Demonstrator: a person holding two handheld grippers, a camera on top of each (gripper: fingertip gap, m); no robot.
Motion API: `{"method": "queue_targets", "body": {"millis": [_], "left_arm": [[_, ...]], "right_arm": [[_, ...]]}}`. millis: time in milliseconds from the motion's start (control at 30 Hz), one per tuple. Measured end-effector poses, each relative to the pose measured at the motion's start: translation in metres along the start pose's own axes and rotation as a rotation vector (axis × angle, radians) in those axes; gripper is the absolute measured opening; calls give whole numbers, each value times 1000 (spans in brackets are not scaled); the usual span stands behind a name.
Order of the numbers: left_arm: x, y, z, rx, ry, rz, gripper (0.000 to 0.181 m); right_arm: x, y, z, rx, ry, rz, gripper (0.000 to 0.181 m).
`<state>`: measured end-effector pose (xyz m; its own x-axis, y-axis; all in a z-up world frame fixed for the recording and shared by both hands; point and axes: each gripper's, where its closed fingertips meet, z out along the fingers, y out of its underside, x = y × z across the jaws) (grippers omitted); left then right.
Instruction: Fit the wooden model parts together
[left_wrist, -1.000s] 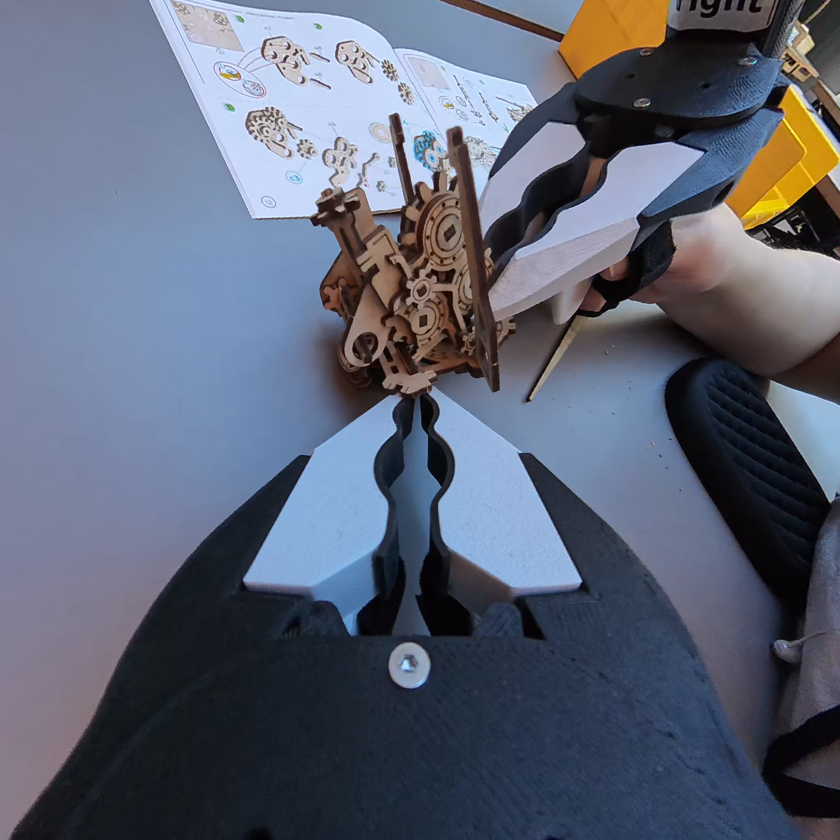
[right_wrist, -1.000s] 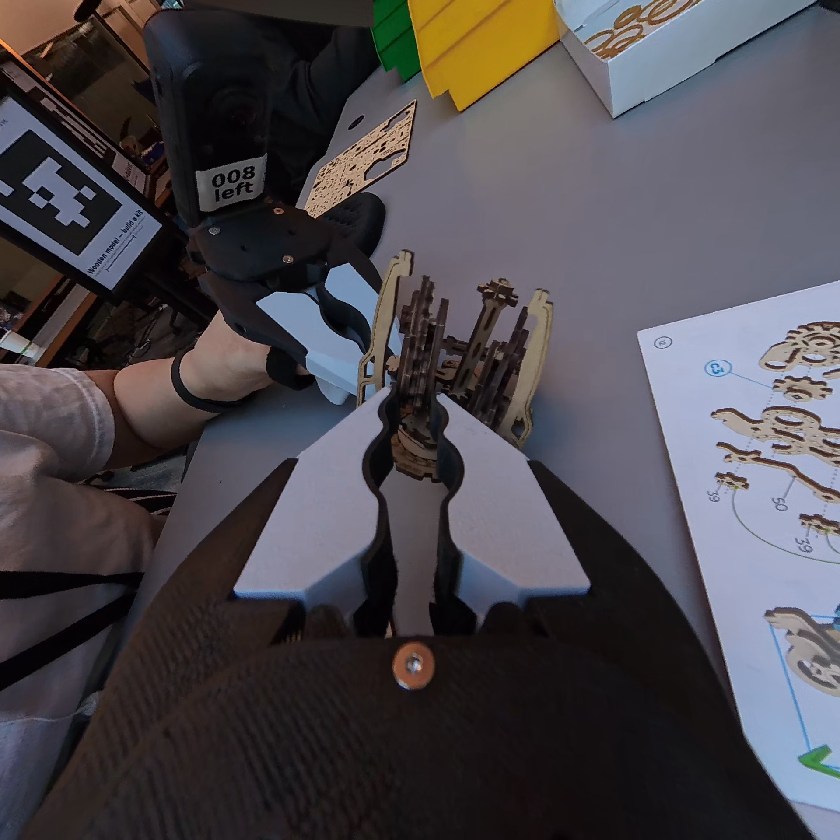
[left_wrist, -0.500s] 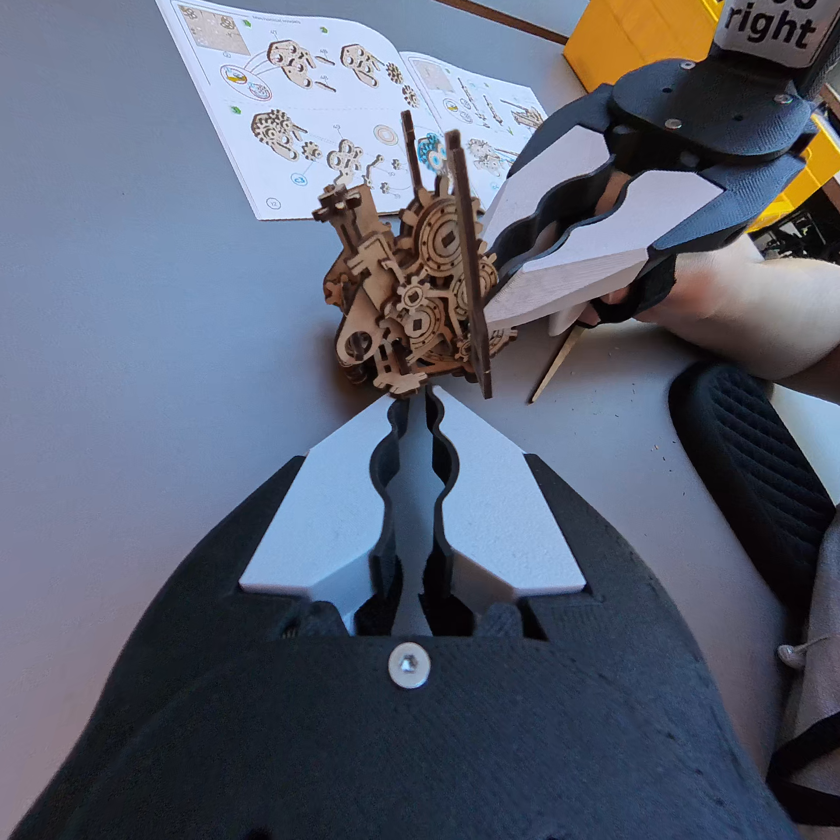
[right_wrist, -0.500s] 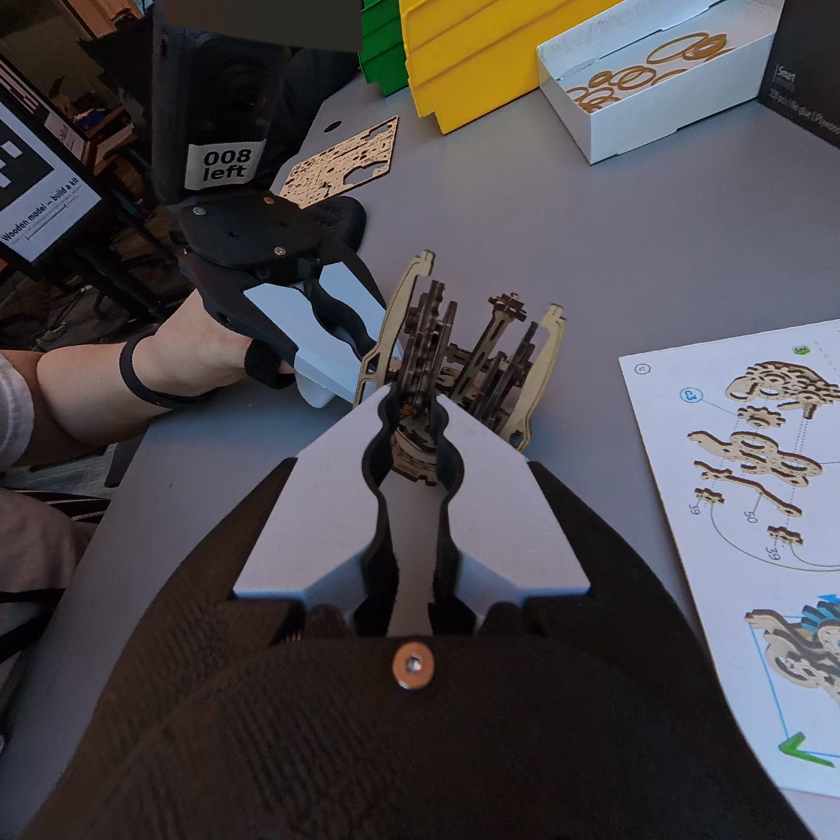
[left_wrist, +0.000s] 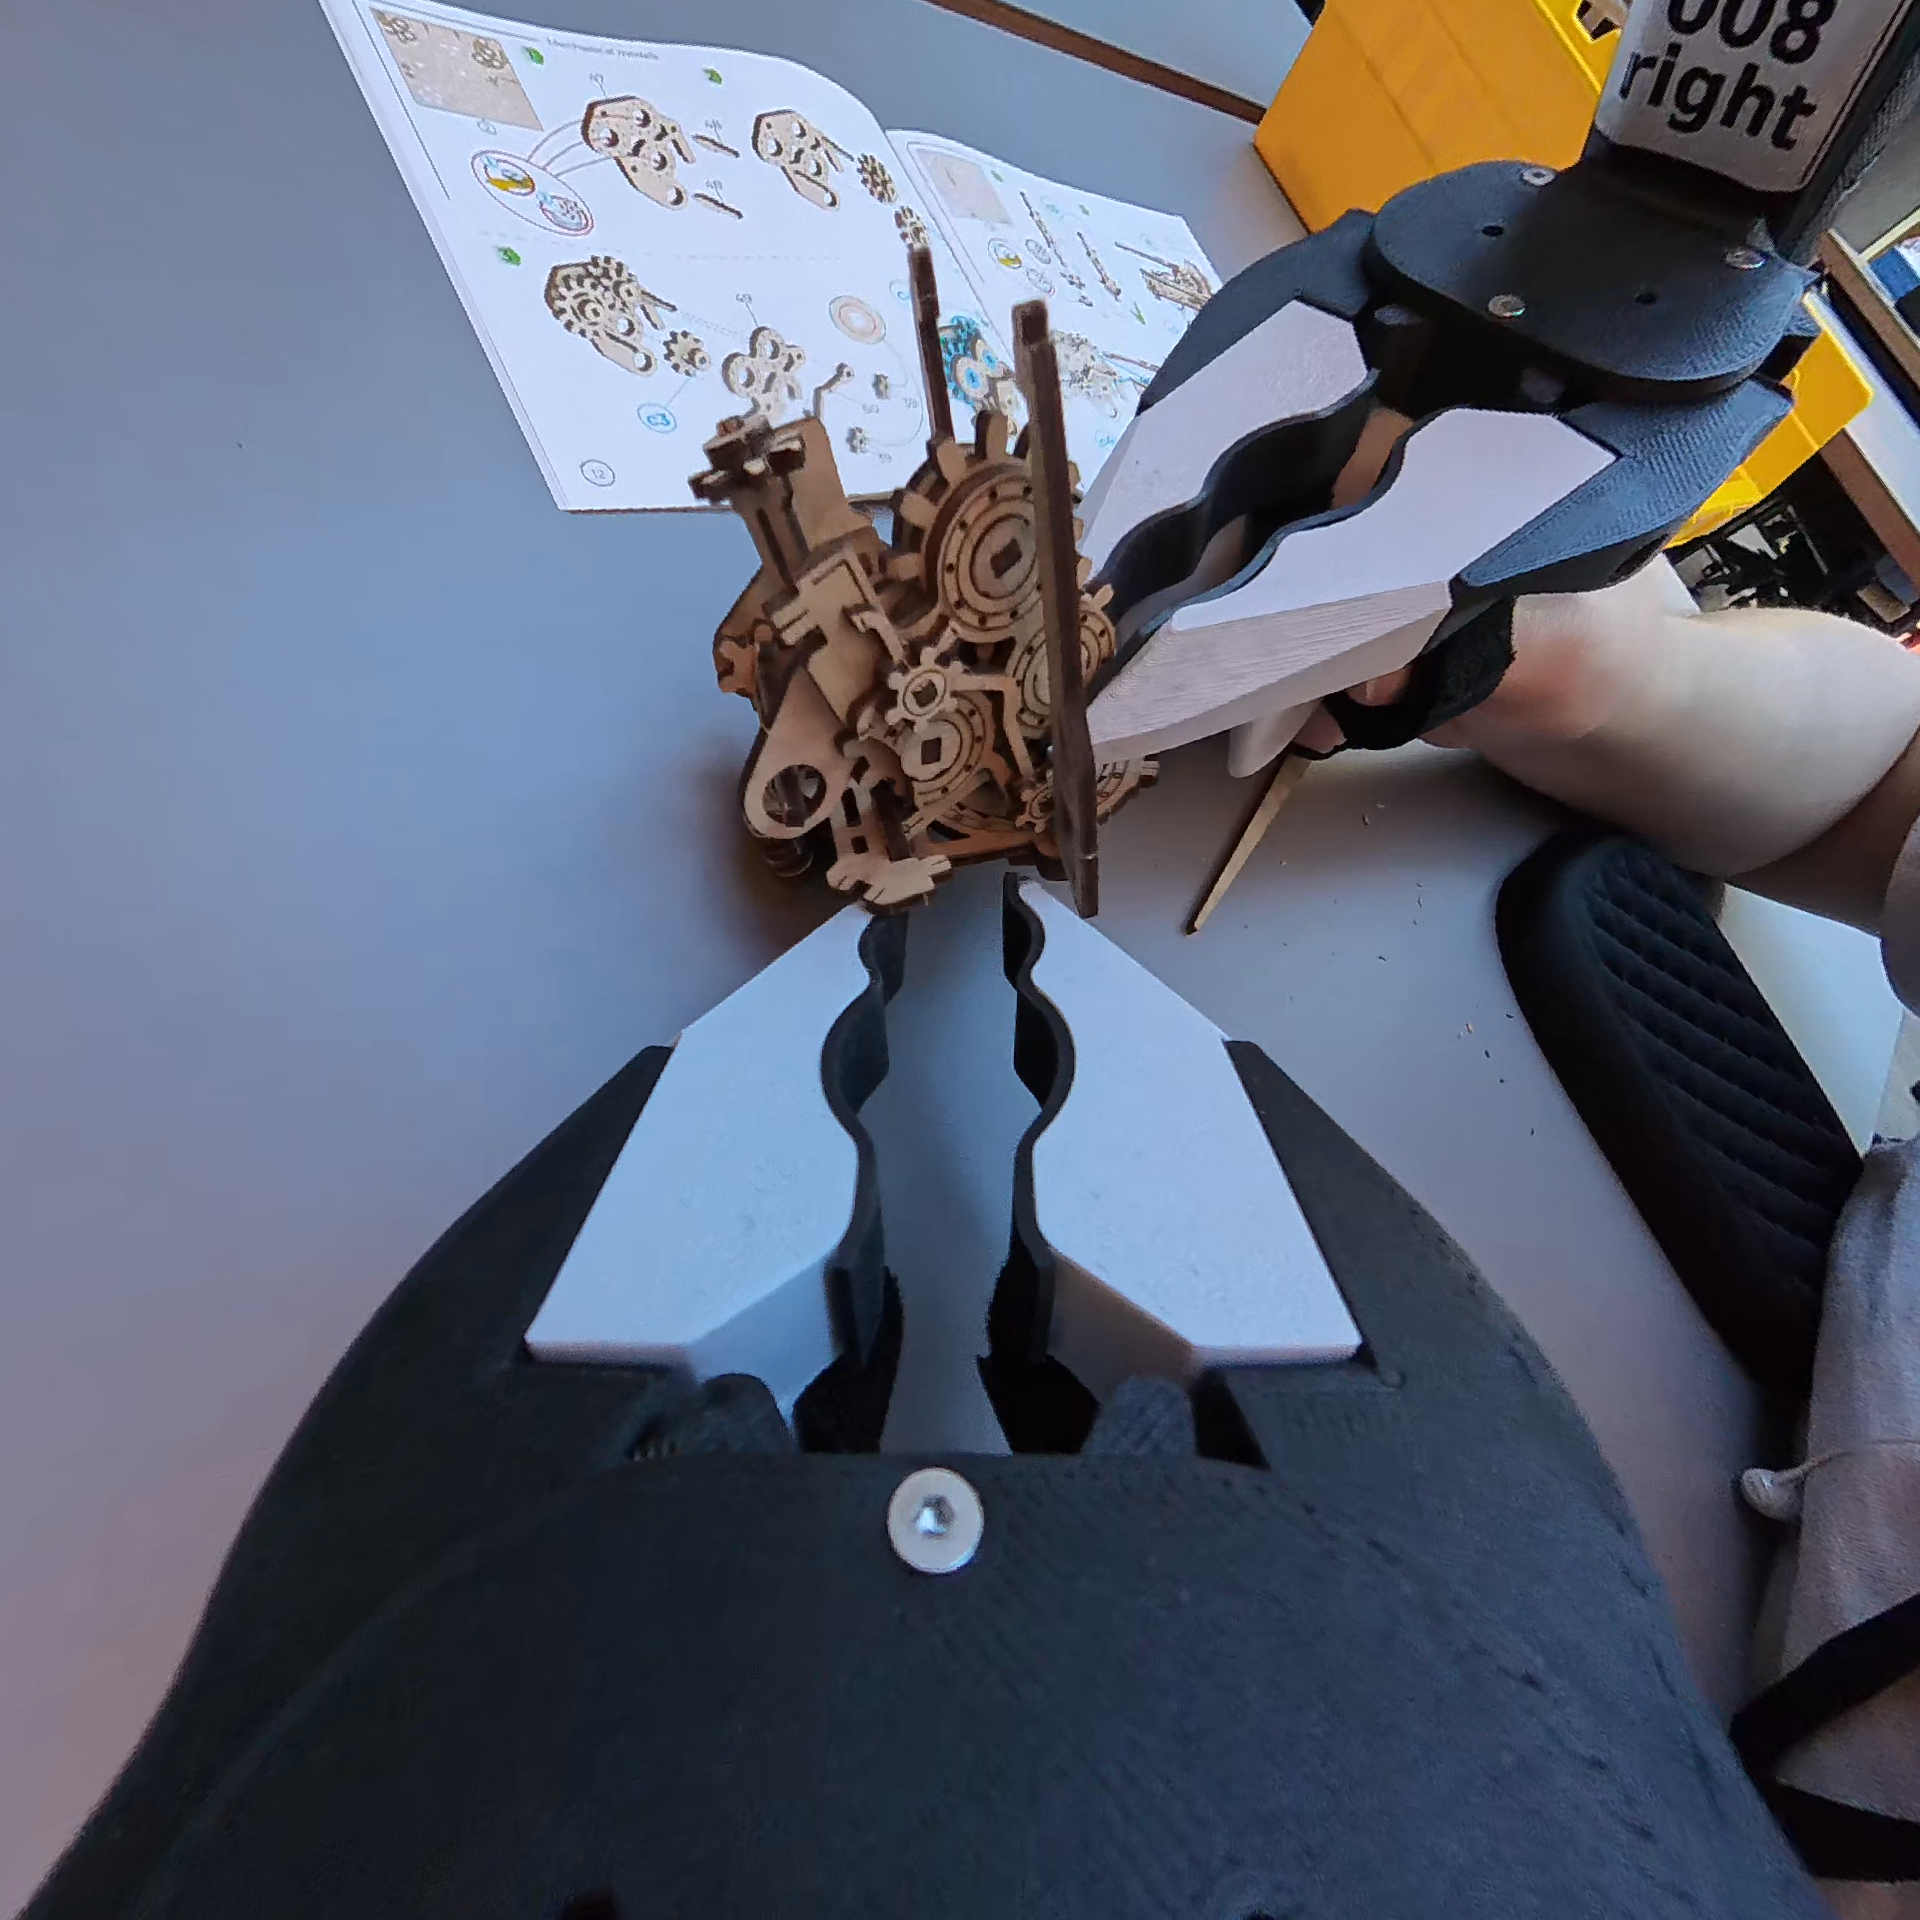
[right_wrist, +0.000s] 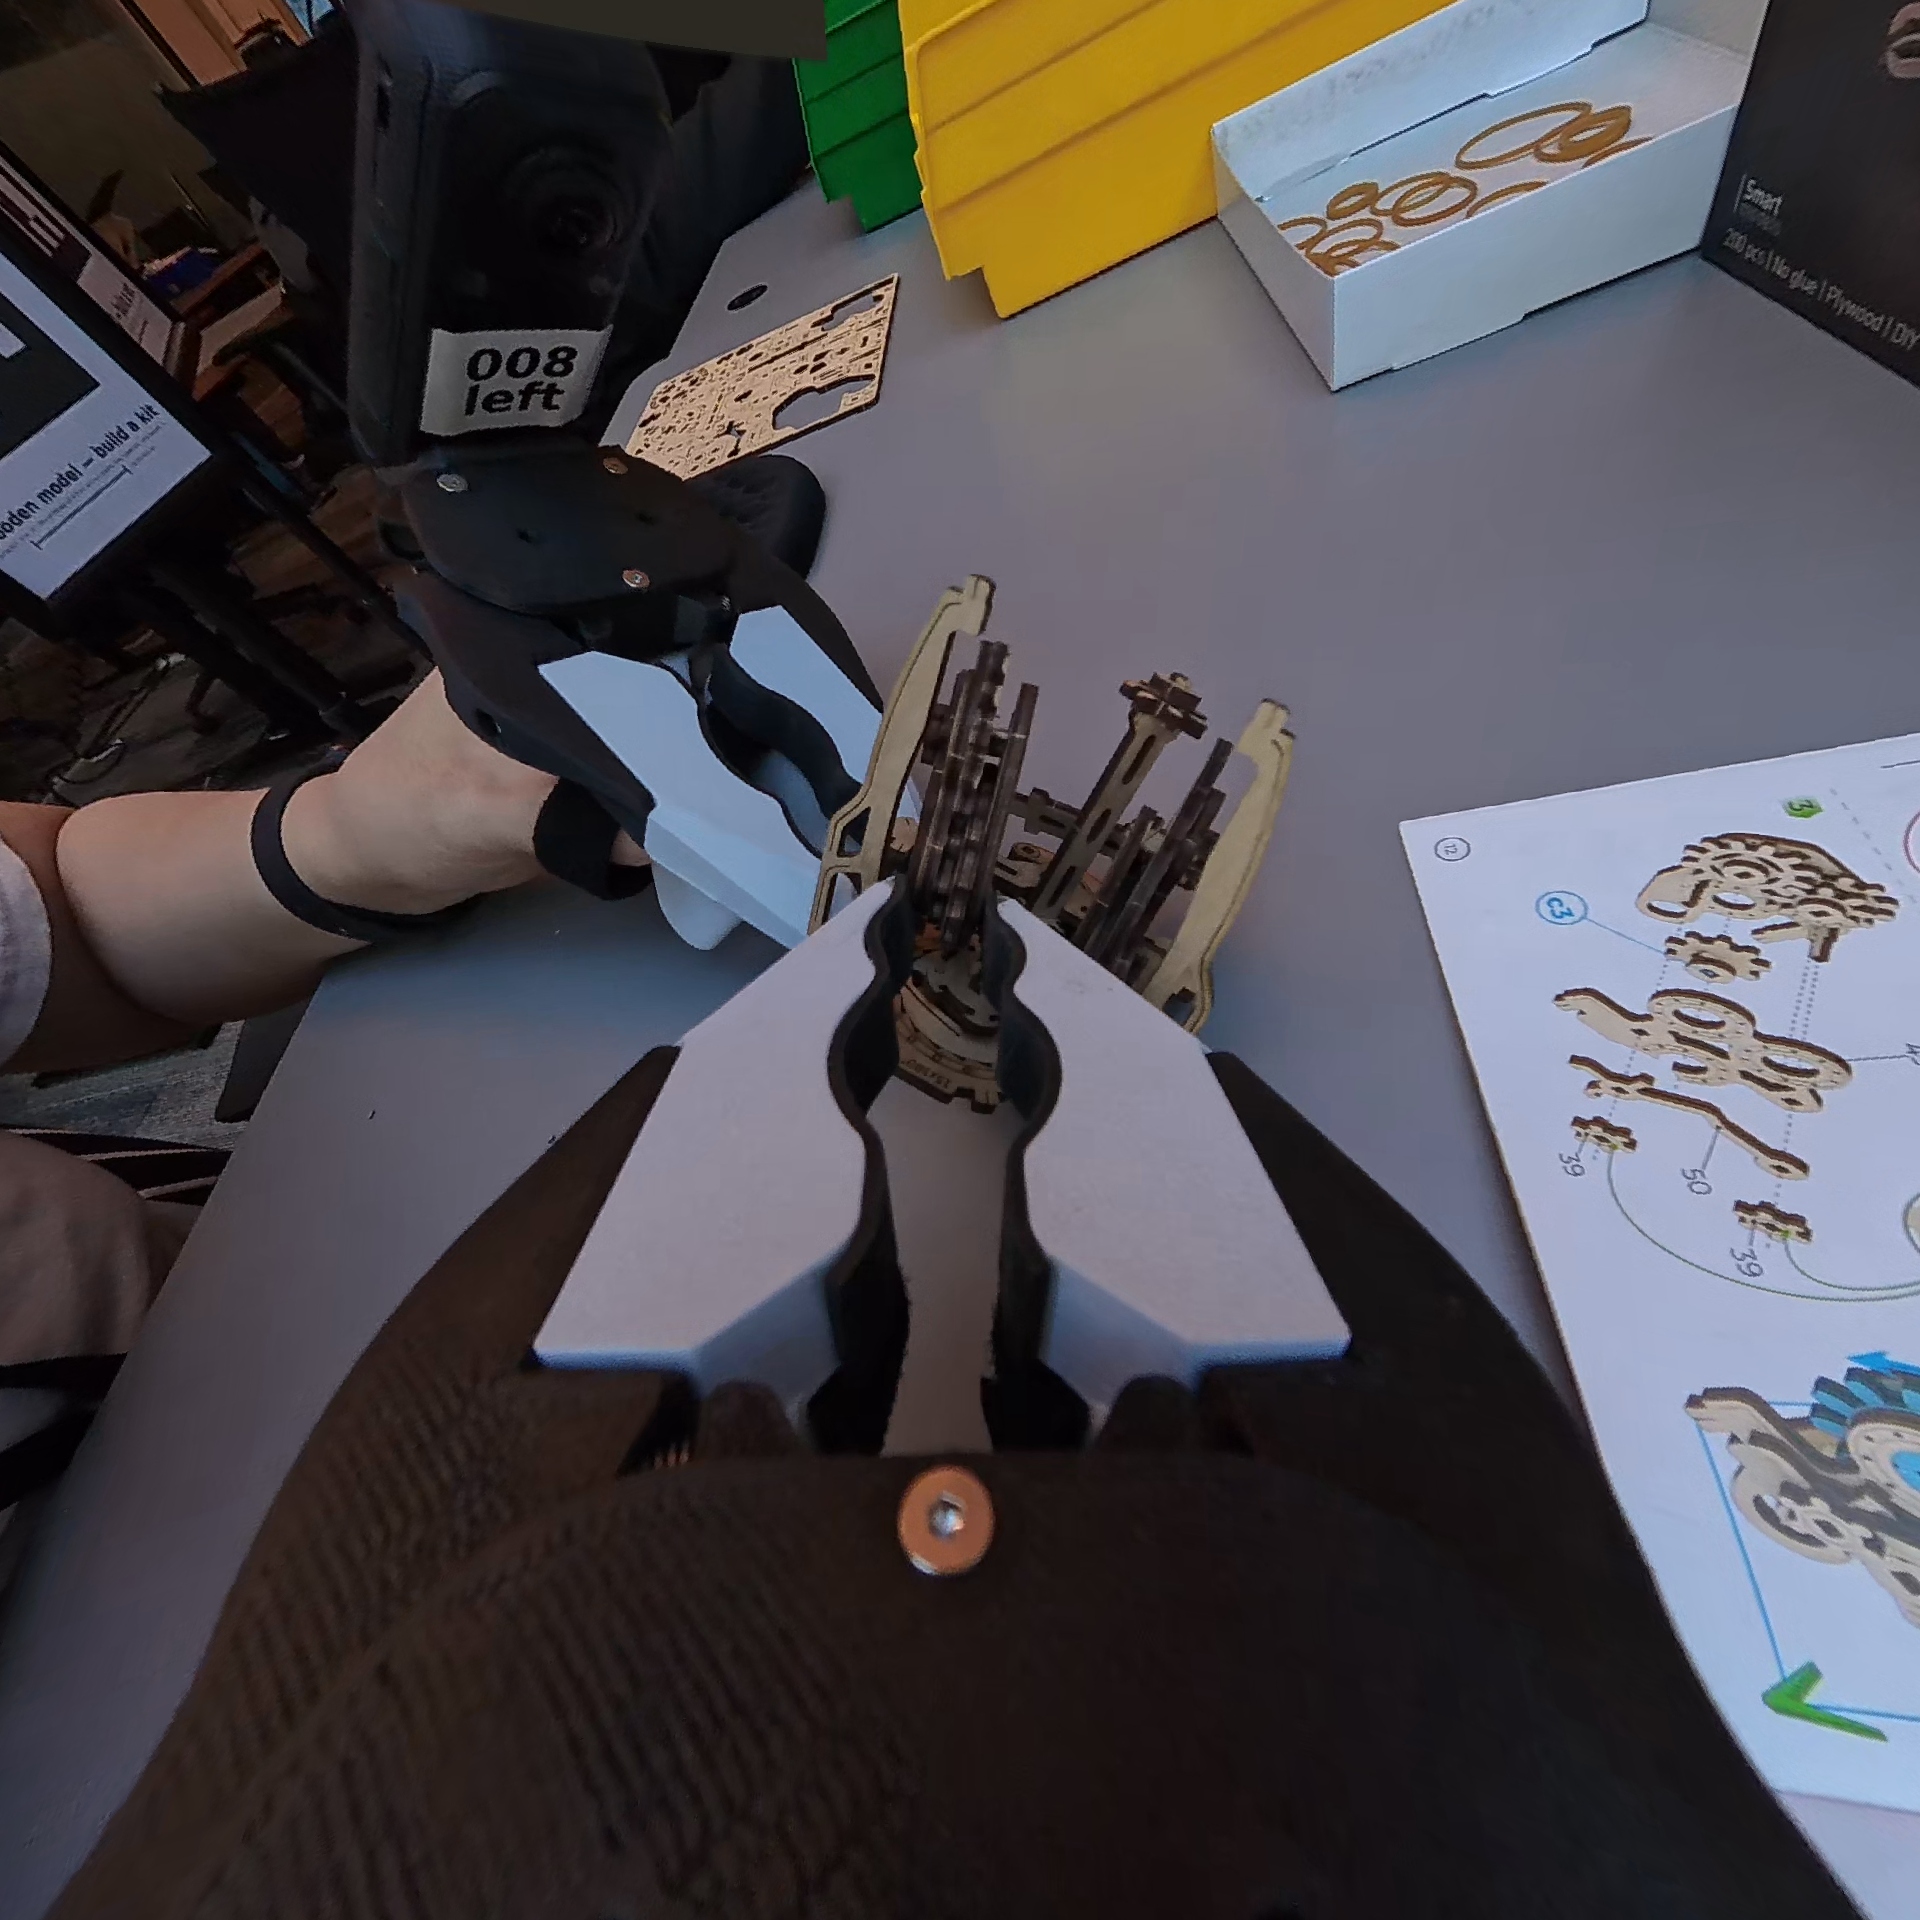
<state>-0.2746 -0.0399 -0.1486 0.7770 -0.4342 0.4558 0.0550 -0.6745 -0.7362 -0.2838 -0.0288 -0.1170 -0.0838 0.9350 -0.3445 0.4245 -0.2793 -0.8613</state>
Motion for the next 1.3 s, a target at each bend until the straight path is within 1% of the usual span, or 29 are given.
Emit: {"method": "queue_targets", "body": {"millis": [467,700,1000,1167,1233,1300], "left_arm": [[3,2,2,-15,-6,27,20],[3,1,3,-15,-17,34,21],[5,3,1,-19,8,23,22],[2,6,-13,-25,20,22,21],[-7,1,-26,1,-9,37,22],[-14,-12,-40,51,-3,69,30]], "right_arm": [[-1,1,-1,-2,-82,-68,11],[1,0,-1,6,-75,-37,10],[1,0,-1,4,-95,-11,11],[1,0,-1,3,-96,-5,10],[1,0,-1,3,-98,-2,10],[1,0,-1,3,-99,-1,10]]}}
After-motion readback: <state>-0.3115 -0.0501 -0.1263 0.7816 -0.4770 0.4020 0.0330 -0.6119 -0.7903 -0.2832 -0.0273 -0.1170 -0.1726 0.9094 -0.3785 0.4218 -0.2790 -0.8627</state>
